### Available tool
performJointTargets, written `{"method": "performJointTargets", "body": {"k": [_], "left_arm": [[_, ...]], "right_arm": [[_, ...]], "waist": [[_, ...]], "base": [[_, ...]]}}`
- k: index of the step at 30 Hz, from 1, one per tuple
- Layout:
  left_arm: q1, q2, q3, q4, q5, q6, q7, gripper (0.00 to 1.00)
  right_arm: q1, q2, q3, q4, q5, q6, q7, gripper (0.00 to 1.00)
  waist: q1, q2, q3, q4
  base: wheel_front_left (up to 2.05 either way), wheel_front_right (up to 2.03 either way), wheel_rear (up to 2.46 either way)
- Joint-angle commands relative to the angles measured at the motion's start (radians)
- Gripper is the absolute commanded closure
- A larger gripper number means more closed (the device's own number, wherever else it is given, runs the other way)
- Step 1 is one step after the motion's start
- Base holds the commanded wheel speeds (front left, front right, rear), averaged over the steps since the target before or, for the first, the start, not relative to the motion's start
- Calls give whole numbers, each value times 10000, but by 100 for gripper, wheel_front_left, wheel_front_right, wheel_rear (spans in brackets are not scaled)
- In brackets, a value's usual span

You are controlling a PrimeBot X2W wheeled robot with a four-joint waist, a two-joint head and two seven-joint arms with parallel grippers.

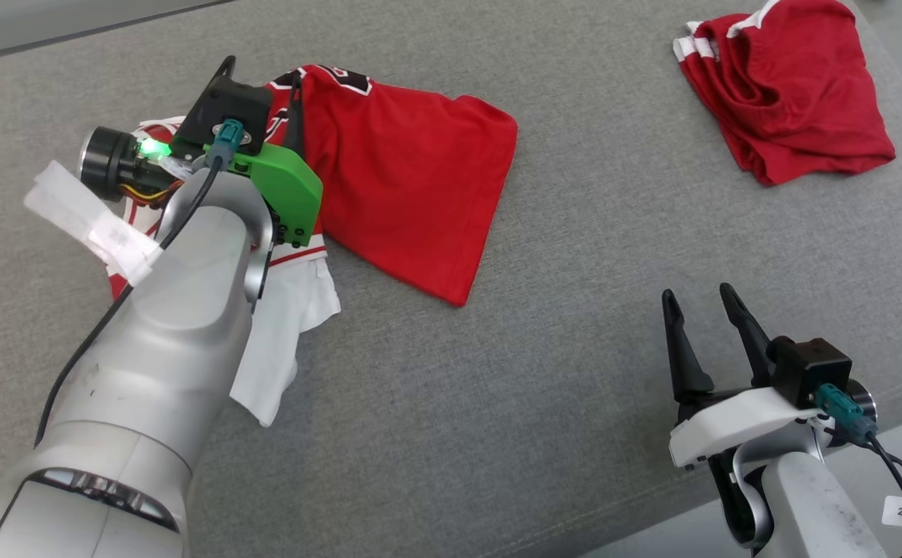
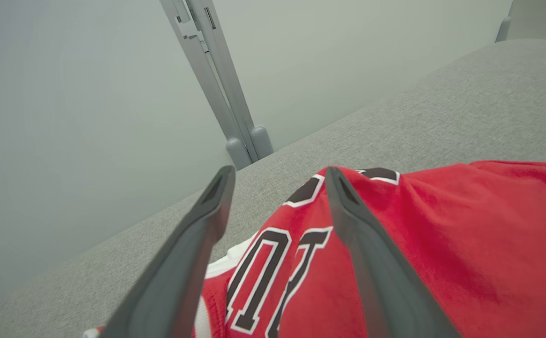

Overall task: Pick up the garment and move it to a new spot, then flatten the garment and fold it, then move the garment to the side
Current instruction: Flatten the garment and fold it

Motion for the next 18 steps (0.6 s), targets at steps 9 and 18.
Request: {"method": "performJointTargets", "body": {"k": [9,18], "left_arm": [[1885,-124,753,-2050,-537,-88,-120,0],[4966,-80,1616,-4410,-753,51,-111,0]], "right_arm": [[320,-18,-309,-31,-192,-16,-89,0],[897,-21,-737,-211,-357,-16,-87,0]], "waist": [[0,0,-1234,1198],[0,0,-2654,2139]], "base": [[0,0,0],[0,0,0]]}}
